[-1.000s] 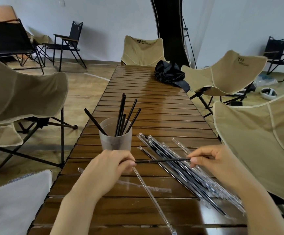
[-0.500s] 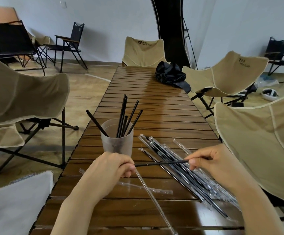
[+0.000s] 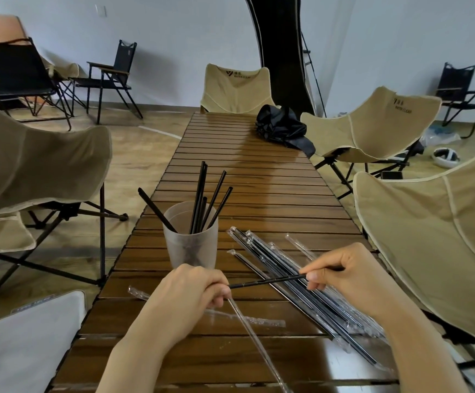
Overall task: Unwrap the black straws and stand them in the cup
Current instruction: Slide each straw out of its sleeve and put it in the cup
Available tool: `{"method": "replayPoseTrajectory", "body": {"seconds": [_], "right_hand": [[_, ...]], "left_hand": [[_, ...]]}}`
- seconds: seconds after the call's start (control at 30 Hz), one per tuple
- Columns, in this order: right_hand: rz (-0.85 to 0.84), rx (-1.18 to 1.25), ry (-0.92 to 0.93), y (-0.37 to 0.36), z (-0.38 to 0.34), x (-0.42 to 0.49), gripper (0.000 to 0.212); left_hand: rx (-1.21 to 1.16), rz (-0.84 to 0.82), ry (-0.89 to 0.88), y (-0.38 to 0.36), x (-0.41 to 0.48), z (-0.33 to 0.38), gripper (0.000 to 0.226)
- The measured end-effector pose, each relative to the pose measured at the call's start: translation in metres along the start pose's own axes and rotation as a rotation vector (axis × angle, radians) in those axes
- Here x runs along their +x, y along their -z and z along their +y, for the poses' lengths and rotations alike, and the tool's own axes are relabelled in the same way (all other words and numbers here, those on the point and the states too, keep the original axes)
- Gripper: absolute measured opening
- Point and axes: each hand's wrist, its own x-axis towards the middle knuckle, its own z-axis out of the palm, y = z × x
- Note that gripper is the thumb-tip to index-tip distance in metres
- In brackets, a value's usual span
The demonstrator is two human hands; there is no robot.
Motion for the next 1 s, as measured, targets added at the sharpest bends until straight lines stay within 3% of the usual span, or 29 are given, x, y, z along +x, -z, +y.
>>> {"method": "replayPoseTrajectory", "body": {"seconds": [0.27, 0.47, 0.63, 1.0], "right_hand": [[0.015, 0.007, 0.02, 0.003, -0.002, 0.0, 0.034], [-0.16, -0.131, -0.106, -0.007, 0.003, 0.0, 0.02], [-0.031, -0.087, -0.047, 0.0, 0.003, 0.0, 0.021], [-0.076, -0.144, -0.048, -0.003, 0.005, 0.002, 0.027]], "left_hand": [[-0.004, 0.031, -0.039, -0.005, -0.004, 0.001, 0.017], [0.037, 0.135, -0.114, 0.003, 0.0, 0.006, 0.016], [-0.048, 0.114, -0.035, 0.025, -0.009, -0.004, 0.011], [0.008, 0.06, -0.045, 0.025, -0.013, -0.009, 0.014]]}}
